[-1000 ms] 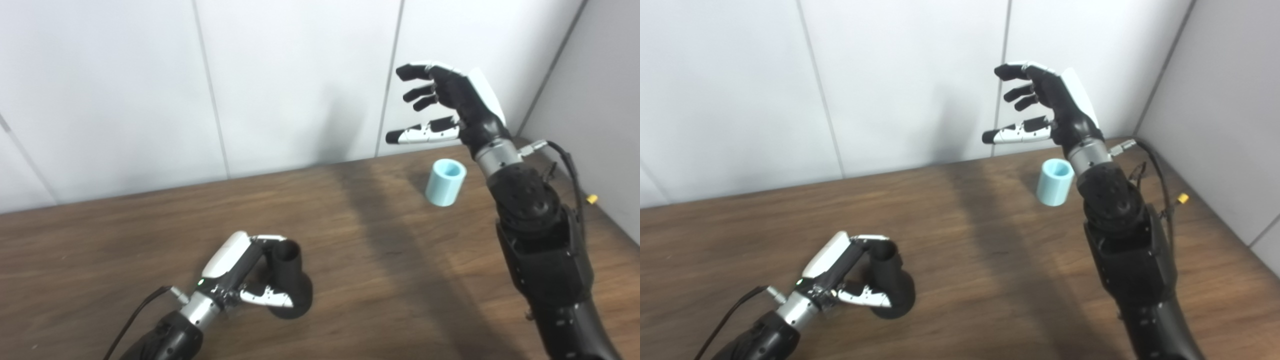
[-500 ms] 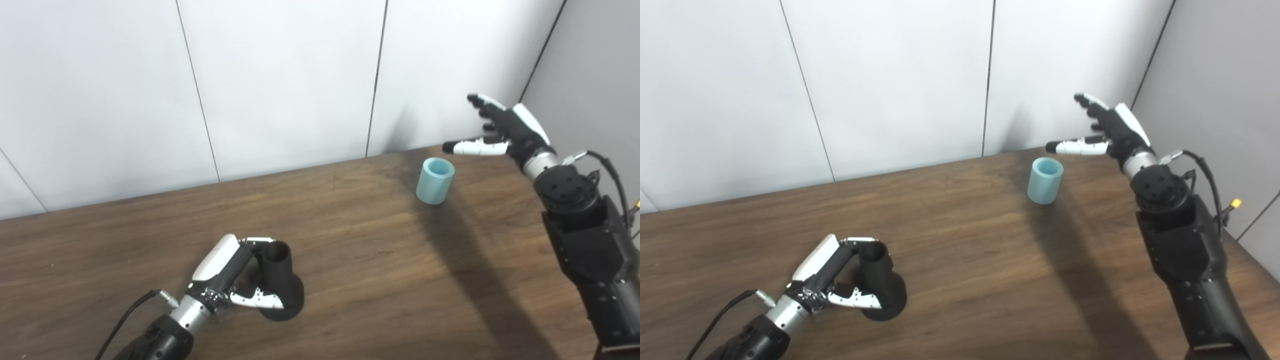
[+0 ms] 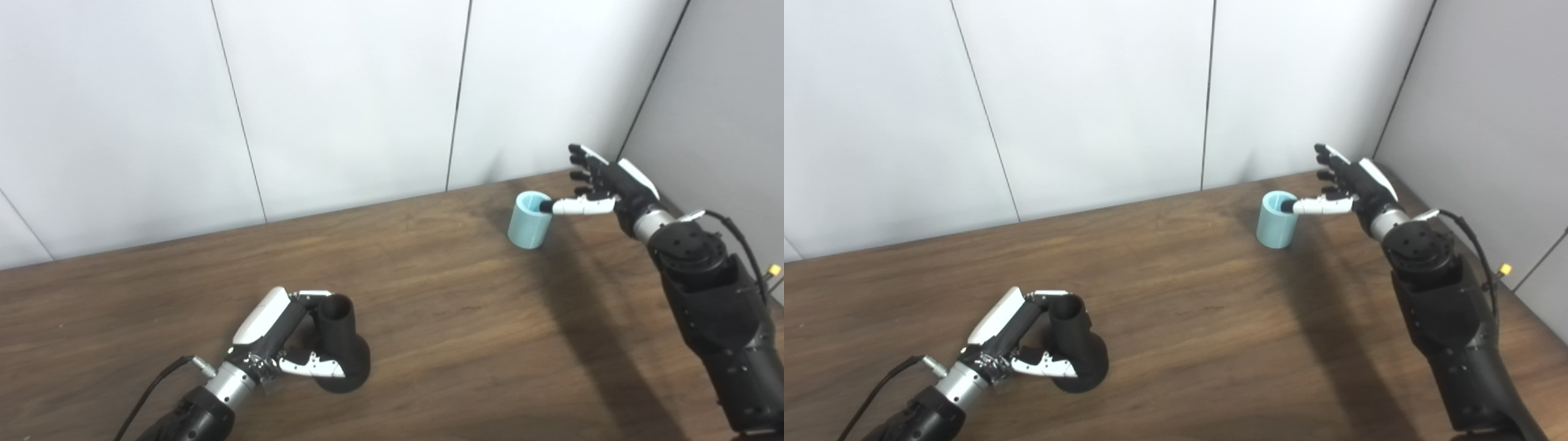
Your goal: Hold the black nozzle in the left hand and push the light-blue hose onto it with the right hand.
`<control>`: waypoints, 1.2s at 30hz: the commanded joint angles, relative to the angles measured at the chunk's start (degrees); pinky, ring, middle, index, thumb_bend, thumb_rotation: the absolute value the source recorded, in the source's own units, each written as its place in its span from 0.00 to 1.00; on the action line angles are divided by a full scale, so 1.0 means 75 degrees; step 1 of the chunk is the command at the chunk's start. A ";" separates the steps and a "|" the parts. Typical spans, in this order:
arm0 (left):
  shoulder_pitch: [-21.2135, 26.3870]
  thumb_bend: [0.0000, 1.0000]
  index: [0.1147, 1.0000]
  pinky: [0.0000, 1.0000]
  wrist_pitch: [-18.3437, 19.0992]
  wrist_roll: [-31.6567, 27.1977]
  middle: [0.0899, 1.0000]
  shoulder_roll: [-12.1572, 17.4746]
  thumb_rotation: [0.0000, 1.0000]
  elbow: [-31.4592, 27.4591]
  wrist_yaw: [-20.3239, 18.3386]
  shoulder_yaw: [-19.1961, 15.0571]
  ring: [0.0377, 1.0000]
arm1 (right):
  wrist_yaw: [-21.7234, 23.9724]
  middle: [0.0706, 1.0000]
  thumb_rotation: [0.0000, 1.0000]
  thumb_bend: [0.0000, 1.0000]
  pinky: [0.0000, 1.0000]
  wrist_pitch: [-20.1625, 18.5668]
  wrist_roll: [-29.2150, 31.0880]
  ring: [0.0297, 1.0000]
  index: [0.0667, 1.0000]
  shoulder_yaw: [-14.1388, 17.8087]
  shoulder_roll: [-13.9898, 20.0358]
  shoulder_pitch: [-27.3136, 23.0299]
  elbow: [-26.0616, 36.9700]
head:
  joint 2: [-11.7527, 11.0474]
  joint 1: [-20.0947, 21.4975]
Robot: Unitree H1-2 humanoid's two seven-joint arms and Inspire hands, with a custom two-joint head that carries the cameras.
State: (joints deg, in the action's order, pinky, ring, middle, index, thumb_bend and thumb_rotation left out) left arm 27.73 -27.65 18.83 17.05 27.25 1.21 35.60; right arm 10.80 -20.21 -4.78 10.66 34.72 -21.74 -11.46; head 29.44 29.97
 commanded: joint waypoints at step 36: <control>-0.1160 0.50 0.44 0.44 0.0160 0.0561 0.42 0.0435 0.00 0.0851 -0.1128 0.0512 0.41 | -0.0843 0.82 0.00 0.77 0.71 0.1223 -0.0128 0.73 0.81 -0.0542 -0.0656 -0.0612 -0.1602 | 0.0178 -0.0252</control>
State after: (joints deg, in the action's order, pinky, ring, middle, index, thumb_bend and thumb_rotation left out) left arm 27.66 -27.63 18.82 17.14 27.25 1.17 35.55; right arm 5.22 -12.56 -5.16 7.08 30.08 -24.14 -22.58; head 30.76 28.04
